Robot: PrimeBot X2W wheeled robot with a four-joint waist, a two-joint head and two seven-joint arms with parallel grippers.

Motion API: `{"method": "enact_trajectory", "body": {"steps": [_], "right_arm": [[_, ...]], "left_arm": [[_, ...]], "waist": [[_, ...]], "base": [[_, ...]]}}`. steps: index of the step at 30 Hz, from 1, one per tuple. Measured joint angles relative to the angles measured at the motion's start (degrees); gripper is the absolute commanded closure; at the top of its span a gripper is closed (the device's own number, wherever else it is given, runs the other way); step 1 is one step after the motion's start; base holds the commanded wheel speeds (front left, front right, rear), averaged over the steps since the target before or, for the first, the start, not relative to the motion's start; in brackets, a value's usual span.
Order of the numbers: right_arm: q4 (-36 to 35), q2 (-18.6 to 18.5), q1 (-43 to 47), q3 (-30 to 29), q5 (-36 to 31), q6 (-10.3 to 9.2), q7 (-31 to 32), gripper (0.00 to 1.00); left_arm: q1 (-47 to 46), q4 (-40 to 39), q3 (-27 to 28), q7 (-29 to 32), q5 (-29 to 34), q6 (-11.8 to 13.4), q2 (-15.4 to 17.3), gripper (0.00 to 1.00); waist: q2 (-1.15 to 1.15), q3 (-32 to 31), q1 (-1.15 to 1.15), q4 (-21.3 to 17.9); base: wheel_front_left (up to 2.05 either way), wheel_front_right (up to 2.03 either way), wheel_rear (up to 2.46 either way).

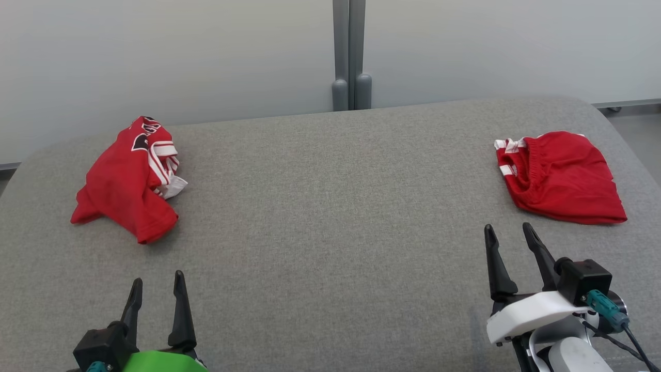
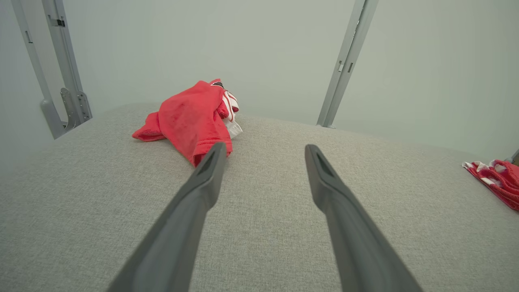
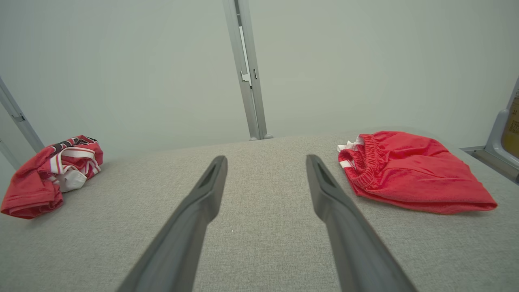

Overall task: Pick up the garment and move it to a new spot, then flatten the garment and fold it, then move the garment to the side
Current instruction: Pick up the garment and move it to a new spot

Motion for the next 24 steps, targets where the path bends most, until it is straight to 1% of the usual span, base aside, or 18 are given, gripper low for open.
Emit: {"method": "enact_trajectory", "body": {"steps": [6, 12, 18, 24], "right_arm": [[-0.8, 0.23, 0.37, -0.83, -0.26, 0.0, 0.0, 0.0], [-1.72, 0.29, 1.43, -1.54, -0.59, 0.0, 0.0, 0.0], [-2.4, 0.46, 1.51, -0.99, -0.6, 0.0, 0.0, 0.0], [-2.41, 0.89, 1.64, 0.73, -0.6, 0.1, 0.0, 0.0]], "left_arm": [[0.0, 0.0, -0.68, 0.0, 0.33, 0.0, 0.0, 0.0], [-0.02, 0.09, -1.78, 0.0, 0.49, 0.0, -0.04, 0.0], [-0.07, 0.24, -1.7, 0.0, 0.67, 0.0, -0.04, 0.0], [-0.05, 0.26, 0.11, -0.01, 0.89, 0.0, -0.03, 0.0]], "waist": [[0.0, 0.07, 0.0, 0.64], [0.0, 0.19, 0.0, 2.44], [0.0, 0.22, 0.0, 5.5], [0.0, 0.16, 0.0, 9.51]], "base": [[0.0, 0.0, 0.0], [0.0, 0.0, 0.0], [0.0, 0.0, 0.0], [0.0, 0.0, 0.0]]}}
